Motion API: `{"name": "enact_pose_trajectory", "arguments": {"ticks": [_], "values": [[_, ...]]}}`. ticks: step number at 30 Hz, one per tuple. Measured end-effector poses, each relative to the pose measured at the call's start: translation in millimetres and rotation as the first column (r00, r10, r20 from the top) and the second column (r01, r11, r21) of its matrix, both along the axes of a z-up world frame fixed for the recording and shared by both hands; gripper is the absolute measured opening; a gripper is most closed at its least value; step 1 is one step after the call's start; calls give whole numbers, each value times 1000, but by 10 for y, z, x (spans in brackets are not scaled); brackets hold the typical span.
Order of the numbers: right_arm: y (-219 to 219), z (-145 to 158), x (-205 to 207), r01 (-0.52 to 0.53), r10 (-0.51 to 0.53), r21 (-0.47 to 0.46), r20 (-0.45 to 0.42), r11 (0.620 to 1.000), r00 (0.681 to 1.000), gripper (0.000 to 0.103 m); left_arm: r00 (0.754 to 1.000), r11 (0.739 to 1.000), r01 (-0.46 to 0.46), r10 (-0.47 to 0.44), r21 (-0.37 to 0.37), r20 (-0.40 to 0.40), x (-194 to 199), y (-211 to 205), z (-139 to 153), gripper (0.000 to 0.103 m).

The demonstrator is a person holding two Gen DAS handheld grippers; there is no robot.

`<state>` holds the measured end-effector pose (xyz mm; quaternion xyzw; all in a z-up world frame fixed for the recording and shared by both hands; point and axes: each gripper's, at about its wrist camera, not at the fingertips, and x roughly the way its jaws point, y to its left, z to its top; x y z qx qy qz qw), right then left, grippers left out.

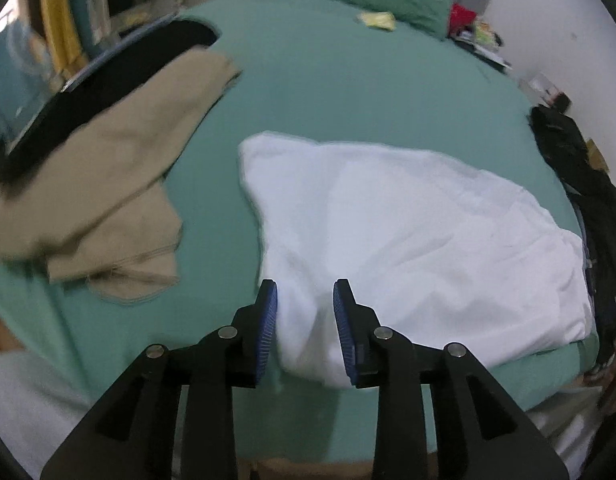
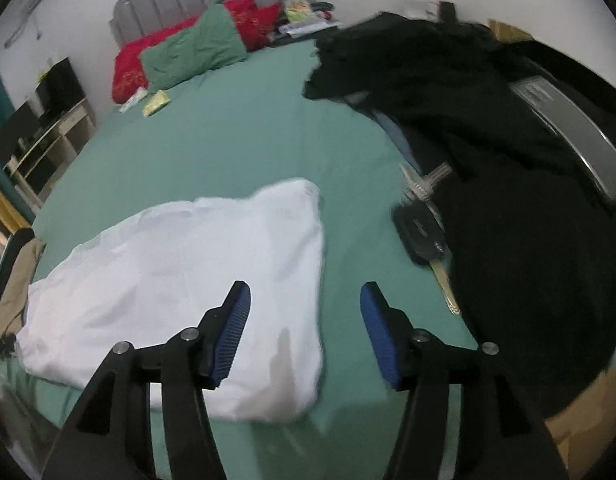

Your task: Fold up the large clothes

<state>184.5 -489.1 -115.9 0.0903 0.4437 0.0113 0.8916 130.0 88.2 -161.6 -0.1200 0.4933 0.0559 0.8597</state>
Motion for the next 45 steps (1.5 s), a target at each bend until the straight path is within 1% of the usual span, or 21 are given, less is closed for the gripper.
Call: {"name": "enact_pose_trajectory", "arguments": {"ticks": [3, 4, 5, 7, 9, 12, 15, 17, 19, 20, 21, 22, 25, 28, 30, 33, 35, 38, 41, 44, 45], "values": [[255, -102, 250, -74, 74, 1, -15, 997, 997, 58, 997, 997, 77, -77, -9, 28, 172, -126, -5, 32], [353, -139, 359, -102, 102, -3, -25, 995, 994, 58, 993, 994, 110, -109, -22, 37, 291, -198, -29, 32], [429, -180, 433, -125, 125, -5, -29, 992, 992, 58, 990, 991, 131, -129, -38, 49, 249, -157, -44, 32], [588, -289, 635, -185, 186, 8, -61, 983, 981, 58, 986, 984, 160, -157, -74, 53, 449, -320, -90, 32], [755, -383, 806, -242, 241, 2, -90, 970, 966, 58, 972, 967, 233, -228, -100, 53, 678, -554, -131, 32], [957, -456, 1066, -309, 302, -48, -115, 950, 946, 58, 955, 952, 295, -291, -78, 65, 976, -860, -140, 32], [1016, -517, 1227, -319, 311, -53, -130, 946, 942, 58, 941, 938, 338, -337, -74, 32, 1340, -1139, -225, 32], [1013, -582, 1304, -319, 308, -49, -149, 947, 940, 58, 928, 926, 371, -373, -68, -15, 1596, -1308, -339, 32], [987, -683, 1336, -316, 302, -59, -172, 947, 938, 59, 925, 926, 372, -376, -70, -60, 1767, -1342, -478, 32], [988, -698, 1327, -323, 310, -66, -162, 944, 937, 60, 930, 933, 352, -357, -77, -81, 1857, -1314, -554, 32], [996, -693, 1325, -332, 318, -79, -153, 940, 936, 62, 936, 937, 337, -344, -87, -78, 1920, -1296, -586, 32], [1006, -701, 1328, -340, 324, -91, -153, 936, 933, 64, 940, 939, 334, -339, -82, -51, 1973, -1294, -570, 32], [1015, -683, 1333, -335, 318, -112, -146, 935, 937, 64, 942, 942, 331, -333, -57, -43, 2034, -1299, -552, 32], [992, -641, 1314, -303, 283, -153, -138, 941, 949, 64, 966, 966, 256, -257, -29, -38, 1998, -1163, -474, 32], [970, -570, 1281, -279, 262, -193, -111, 940, 959, 64, 978, 978, 209, -210, -18, -9, 1883, -1013, -386, 32], [906, -469, 1181, -250, 239, -175, -81, 952, 968, 64, 986, 986, 161, -159, -43, 50, 1545, -773, -250, 32], [871, -431, 1099, -237, 228, -165, -72, 957, 971, 64, 988, 991, 136, -134, -22, 72, 1259, -610, -200, 32], [824, -478, 977, -227, 211, -177, -105, 958, 972, 65, 995, 996, 84, -83, -14, 48, 930, -392, -237, 32], [697, -549, 842, -181, 157, -170, -144, 969, 977, 64, 1000, 1000, 15, -16, -12, -25, 688, -121, -370, 32], [573, -444, 694, -135, 117, -145, -126, 980, 985, 64, 999, 1000, -26, 26, 9, -30, 467, 56, -371, 32], [533, -387, 640, -121, 106, -143, -109, 982, 988, 64, 999, 999, -44, 43, -1, -23, 393, 86, -347, 32]]}}
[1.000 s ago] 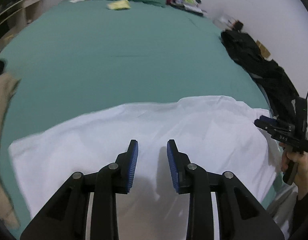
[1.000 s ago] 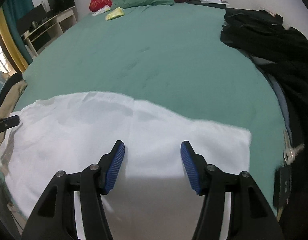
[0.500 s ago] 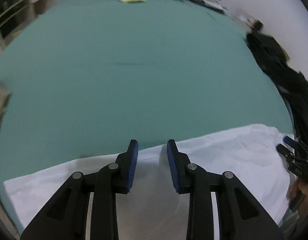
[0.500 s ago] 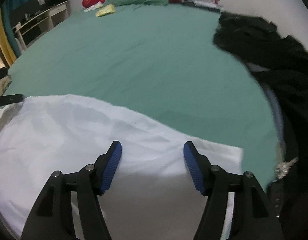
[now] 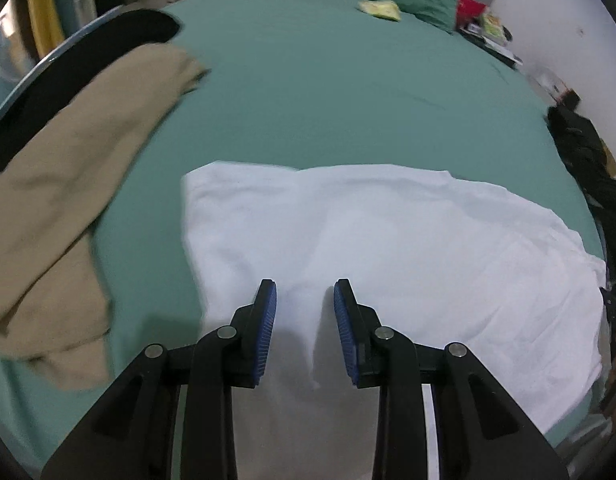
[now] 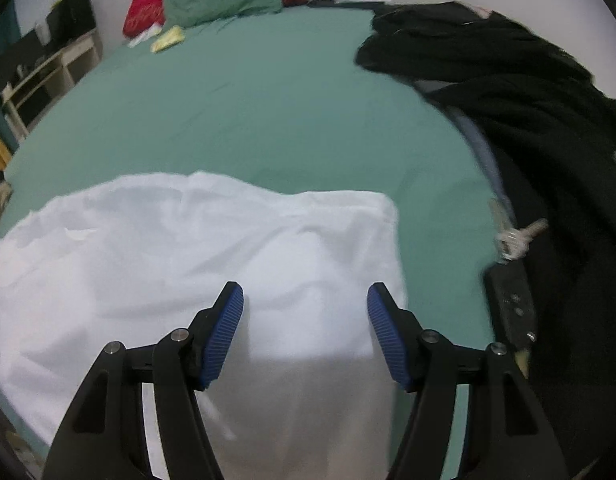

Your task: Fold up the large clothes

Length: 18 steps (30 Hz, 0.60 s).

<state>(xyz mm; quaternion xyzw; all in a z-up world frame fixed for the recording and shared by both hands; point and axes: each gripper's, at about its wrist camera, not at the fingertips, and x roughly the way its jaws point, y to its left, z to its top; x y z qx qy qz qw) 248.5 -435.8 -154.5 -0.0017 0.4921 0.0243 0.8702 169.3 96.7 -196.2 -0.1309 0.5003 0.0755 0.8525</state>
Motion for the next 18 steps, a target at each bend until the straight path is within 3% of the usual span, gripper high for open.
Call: {"name": "enact_pose_trajectory", "arguments": {"ticks": [7, 18], "values": [[-17, 165, -475, 36, -36, -4, 44, 999, 998, 66, 992, 998, 30, -24, -46, 122, -471, -126, 301, 32], [437, 309, -974, -19, 24, -92, 50, 996, 998, 67, 980, 983, 158, -144, -91, 137, -917, -569, 337, 32]]}}
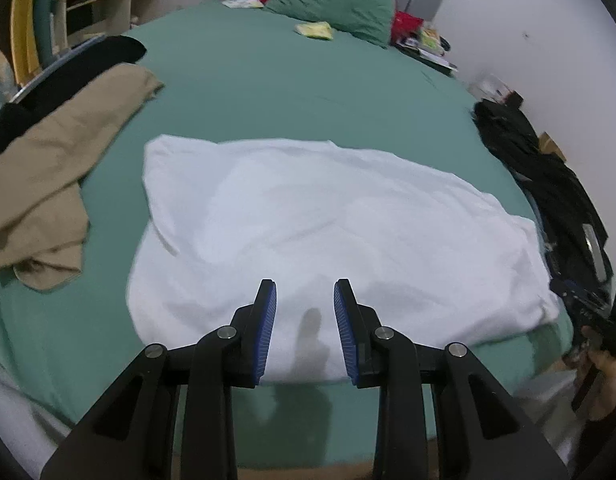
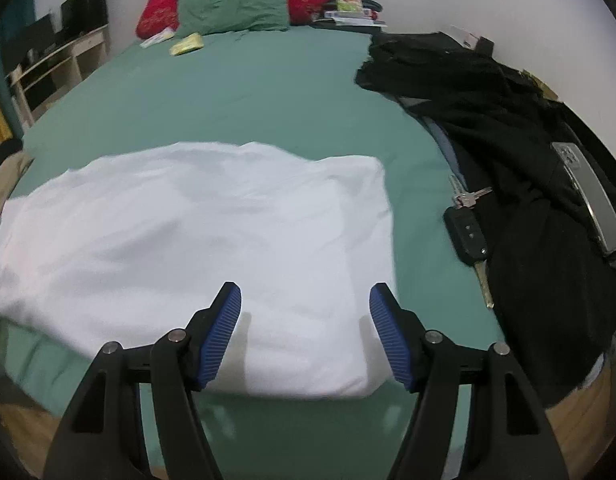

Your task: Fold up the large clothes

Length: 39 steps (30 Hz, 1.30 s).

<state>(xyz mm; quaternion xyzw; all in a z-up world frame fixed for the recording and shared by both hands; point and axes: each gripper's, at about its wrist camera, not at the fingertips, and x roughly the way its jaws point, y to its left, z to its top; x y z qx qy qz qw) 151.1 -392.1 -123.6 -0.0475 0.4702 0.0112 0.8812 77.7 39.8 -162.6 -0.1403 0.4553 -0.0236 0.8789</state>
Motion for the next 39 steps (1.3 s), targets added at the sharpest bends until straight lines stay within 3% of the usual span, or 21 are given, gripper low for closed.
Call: {"name": "enact_pose_trajectory", "arguments": {"ticks": [12, 20, 30, 34, 37, 39], "values": [[441, 59, -436, -89, 89, 72, -2, 993, 996, 76, 996, 997, 81, -80, -7, 47, -214, -438, 151, 32], [416, -118, -541, -71, 85, 206, -57, 976, 995, 77, 987, 988, 152, -153, 23, 39, -305, -739, 144, 32], [138, -476, -369, 22, 46, 489, -125, 872, 991, 77, 978, 977, 207, -207, 47, 2, -110, -973, -53, 32], [70, -539, -182, 51, 5, 510, -108, 859, 994, 77, 979, 979, 198, -200, 47, 47, 95, -981, -19, 32], [3, -618, -56, 101, -42, 574, -115, 813, 992, 78, 981, 983, 182, -184, 33, 62, 334, -1009, -25, 32], [-19, -622, -28, 125, -76, 568, -109, 814, 991, 78, 982, 985, 172, -173, 26, 71, 477, -1040, -29, 32]]}}
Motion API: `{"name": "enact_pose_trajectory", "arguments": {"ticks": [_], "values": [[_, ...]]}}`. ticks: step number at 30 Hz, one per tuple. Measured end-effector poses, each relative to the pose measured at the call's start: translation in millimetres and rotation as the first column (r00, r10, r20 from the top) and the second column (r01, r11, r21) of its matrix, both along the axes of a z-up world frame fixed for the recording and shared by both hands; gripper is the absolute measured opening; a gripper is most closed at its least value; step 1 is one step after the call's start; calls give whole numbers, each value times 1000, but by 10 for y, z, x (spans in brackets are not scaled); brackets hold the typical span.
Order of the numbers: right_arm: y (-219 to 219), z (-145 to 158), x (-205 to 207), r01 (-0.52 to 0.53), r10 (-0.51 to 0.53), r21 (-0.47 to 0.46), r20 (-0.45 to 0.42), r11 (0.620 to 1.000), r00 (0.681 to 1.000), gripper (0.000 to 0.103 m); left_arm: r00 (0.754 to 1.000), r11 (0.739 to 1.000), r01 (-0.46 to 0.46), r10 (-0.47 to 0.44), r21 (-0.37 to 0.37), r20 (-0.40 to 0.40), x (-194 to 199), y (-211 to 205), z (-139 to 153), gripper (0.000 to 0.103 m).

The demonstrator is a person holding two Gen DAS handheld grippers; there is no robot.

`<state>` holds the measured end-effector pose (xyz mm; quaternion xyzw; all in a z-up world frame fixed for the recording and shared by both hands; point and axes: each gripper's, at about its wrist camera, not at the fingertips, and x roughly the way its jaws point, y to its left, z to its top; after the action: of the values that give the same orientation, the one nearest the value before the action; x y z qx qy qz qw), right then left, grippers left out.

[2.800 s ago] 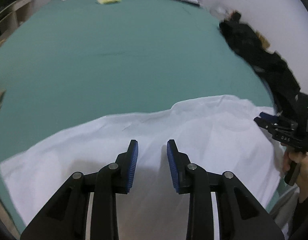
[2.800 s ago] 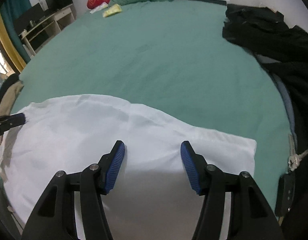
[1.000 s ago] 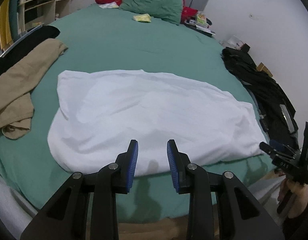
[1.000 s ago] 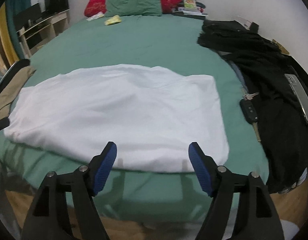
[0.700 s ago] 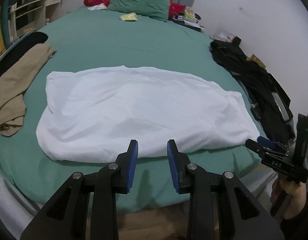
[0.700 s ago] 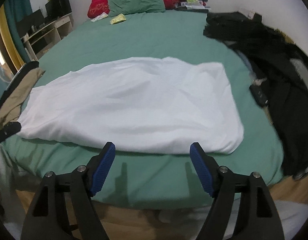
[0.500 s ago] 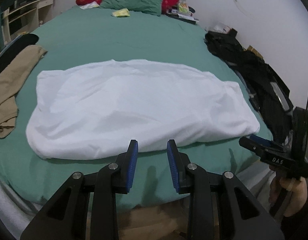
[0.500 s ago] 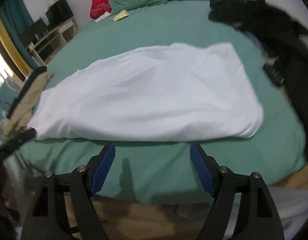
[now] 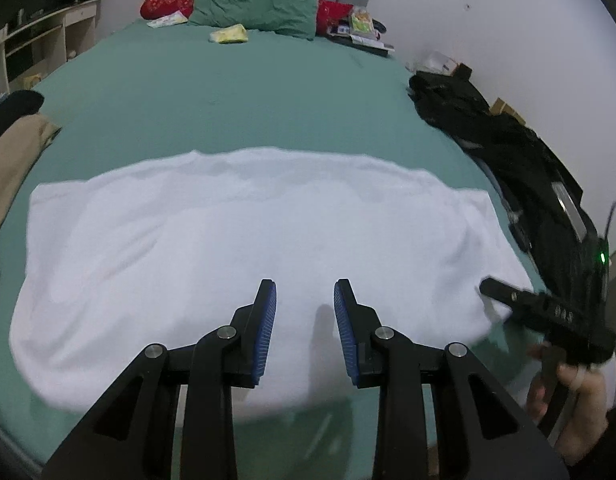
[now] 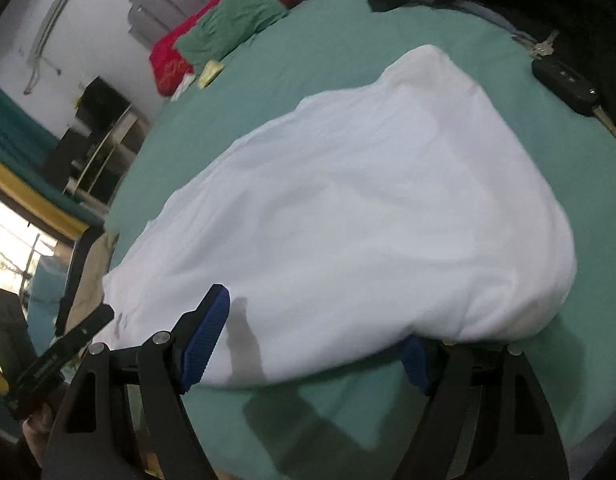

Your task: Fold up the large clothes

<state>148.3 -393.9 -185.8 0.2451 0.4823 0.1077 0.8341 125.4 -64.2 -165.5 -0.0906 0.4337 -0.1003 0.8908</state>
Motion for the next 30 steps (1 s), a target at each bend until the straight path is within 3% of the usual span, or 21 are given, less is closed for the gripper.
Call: {"name": "enact_pose_trajectory", "arguments": {"ticks": [4, 7, 10, 12, 14, 15, 16, 17, 19, 24, 27, 30], "values": [[-87, -9, 75, 59, -59, 31, 9, 998, 998, 78, 1000, 1000, 4, -4, -3, -1, 295, -119, -42, 32], [-128, 6, 224, 109, -112, 81, 28, 991, 993, 82, 999, 1000, 15, -13, 23, -53, 526, -224, -191, 32], [-122, -39, 391, 99, -112, 169, 67, 981, 991, 88, 993, 999, 22, -18, 33, -120, 666, -259, -414, 32], [-77, -96, 467, 85, -109, 233, 92, 969, 990, 88, 995, 998, 35, -29, 56, -94, 659, -271, -429, 32], [-11, -79, 517, 56, -79, 215, 102, 975, 992, 85, 996, 998, 33, -28, 49, -90, 654, -257, -449, 32], [74, -62, 541, 7, -33, 228, 110, 974, 993, 67, 996, 999, 27, -23, 42, -88, 647, -248, -461, 32], [125, -74, 561, -16, -9, 245, 100, 969, 995, 41, 996, 999, 23, -20, 41, -87, 639, -251, -470, 32], [183, -93, 577, -22, 2, 246, 82, 969, 997, 37, 996, 999, 19, -16, 41, -85, 635, -250, -472, 32], [273, -46, 585, -47, 24, 230, 103, 972, 994, 18, 997, 999, 11, -8, 37, -82, 622, -236, -473, 32], [529, 364, 605, -101, 86, 72, 192, 992, 978, 12, 998, 1000, 10, -9, 27, -67, 595, -247, -482, 32], [676, 606, 575, -128, 115, 37, 234, 991, 965, 12, 997, 1000, 24, -23, 17, -77, 605, -199, -456, 32], [912, 840, 540, -157, 170, -70, 257, 985, 951, 12, 994, 998, 27, -32, -52, -108, 626, -7, -389, 32]]}}
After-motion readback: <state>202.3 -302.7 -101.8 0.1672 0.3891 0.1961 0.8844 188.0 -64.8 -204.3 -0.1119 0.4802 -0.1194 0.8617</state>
